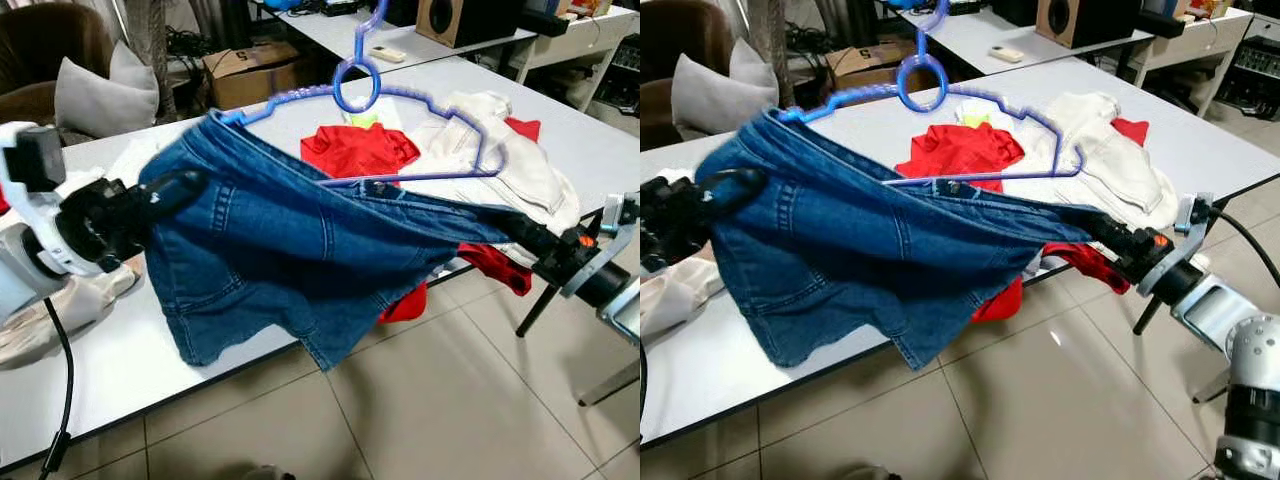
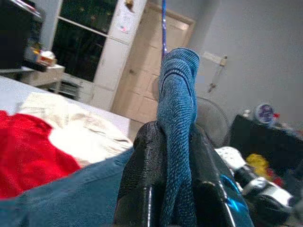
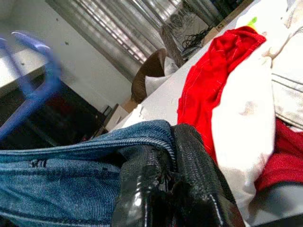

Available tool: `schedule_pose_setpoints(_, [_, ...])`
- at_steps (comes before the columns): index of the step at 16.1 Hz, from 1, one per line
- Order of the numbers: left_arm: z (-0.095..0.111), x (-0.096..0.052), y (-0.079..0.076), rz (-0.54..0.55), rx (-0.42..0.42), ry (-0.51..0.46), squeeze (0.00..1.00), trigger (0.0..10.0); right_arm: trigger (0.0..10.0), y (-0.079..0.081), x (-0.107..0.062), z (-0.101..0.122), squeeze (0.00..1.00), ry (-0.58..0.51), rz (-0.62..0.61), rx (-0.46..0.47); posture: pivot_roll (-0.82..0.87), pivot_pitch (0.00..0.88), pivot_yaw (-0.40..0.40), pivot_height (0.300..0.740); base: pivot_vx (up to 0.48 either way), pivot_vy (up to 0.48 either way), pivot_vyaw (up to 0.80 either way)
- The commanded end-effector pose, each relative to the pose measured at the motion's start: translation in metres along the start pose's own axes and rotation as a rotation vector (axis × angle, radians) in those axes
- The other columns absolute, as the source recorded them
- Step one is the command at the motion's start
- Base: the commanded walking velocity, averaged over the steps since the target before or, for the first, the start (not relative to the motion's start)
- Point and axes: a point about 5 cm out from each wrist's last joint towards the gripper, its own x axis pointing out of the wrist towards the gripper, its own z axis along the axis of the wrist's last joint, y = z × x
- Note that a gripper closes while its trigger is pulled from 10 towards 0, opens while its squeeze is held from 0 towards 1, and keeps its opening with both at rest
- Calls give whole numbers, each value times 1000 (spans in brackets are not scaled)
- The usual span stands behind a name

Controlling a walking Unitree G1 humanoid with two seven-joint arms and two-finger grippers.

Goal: Hang hanger

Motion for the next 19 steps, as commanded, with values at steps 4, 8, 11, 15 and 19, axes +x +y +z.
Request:
schedule_pose_setpoints(4, [14, -21, -9, 10, 19, 16, 0, 0, 0, -17, -26, 35, 0, -113, -150, -74, -98, 0, 60, 719, 0, 0, 0])
schedule_pose_setpoints(8, [13, -24, -8, 22, 22, 35, 0, 0, 0, -16, -26, 42, 0, -118, -142, -95, -94, 0, 60, 719, 0, 0, 0])
schedule_pose_setpoints(11, [10, -26, 4, 127, 106, 71, 0, 0, 0, -10, -22, 43, 0, -116, -109, -104, -93, 0, 62, 719, 0, 0, 0])
schedule_pose_setpoints(15, [9, -31, 21, 273, 221, 104, 0, 0, 0, -6, -22, 46, 0, -119, -90, -121, -93, 0, 67, 719, 0, 0, 0])
schedule_pose_setpoints(19, [17, -32, 27, 344, 300, 29, 0, 0, 0, -7, -23, 47, 0, -112, -102, -137, -93, 0, 68, 719, 0, 0, 0])
